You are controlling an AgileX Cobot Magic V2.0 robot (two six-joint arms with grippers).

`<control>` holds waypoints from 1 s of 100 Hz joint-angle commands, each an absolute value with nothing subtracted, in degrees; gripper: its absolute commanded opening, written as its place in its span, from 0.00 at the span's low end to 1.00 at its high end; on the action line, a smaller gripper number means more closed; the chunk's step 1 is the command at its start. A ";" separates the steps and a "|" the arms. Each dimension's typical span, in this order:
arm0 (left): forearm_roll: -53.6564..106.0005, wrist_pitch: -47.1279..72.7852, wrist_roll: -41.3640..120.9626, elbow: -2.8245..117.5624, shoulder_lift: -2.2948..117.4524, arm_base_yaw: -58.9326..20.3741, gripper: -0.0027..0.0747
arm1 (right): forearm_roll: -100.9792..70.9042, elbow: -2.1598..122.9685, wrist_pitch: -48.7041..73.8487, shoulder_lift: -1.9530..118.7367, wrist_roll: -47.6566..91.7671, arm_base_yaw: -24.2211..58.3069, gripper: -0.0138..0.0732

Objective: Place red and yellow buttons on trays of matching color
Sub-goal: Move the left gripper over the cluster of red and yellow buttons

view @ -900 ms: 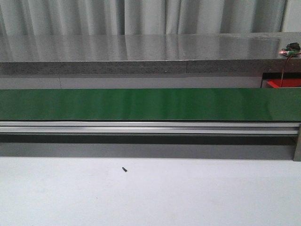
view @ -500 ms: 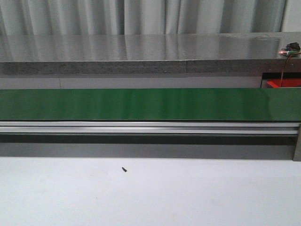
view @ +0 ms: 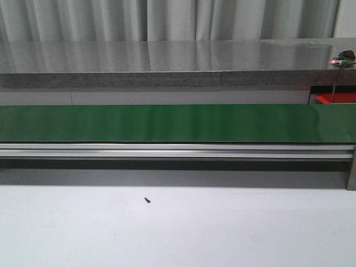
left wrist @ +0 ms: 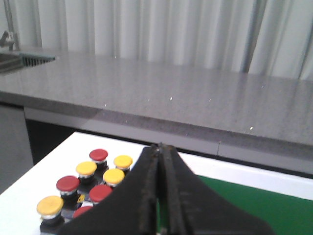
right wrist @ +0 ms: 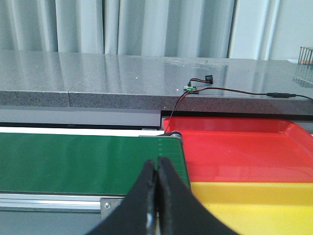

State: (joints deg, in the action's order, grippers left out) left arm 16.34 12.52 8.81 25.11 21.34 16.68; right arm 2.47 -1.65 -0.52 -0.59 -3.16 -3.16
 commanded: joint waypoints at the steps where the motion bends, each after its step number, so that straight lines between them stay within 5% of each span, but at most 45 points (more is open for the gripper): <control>1: 17.30 13.99 8.35 30.92 28.14 18.72 0.01 | 2.67 -0.63 -5.16 -1.68 -3.13 -3.13 0.08; 41: 17.66 25.60 8.35 43.46 50.37 26.25 0.03 | 2.67 -0.63 -5.16 -1.68 -3.13 -3.13 0.08; 55: 17.79 25.71 8.35 44.78 56.12 27.81 0.26 | 2.67 -0.63 -5.16 -1.68 -3.13 -3.13 0.08; 74: 17.79 25.46 8.35 47.11 62.01 30.44 0.80 | 2.67 -0.63 -5.16 -1.68 -3.13 -3.13 0.08; 100: 17.79 30.02 5.16 53.42 71.98 37.10 0.79 | 2.67 -0.63 -5.16 -1.68 -3.13 -3.13 0.08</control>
State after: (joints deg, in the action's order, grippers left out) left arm 16.83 30.35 6.61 49.38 70.07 35.07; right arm 2.47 -1.65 -0.52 -0.59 -3.16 -3.16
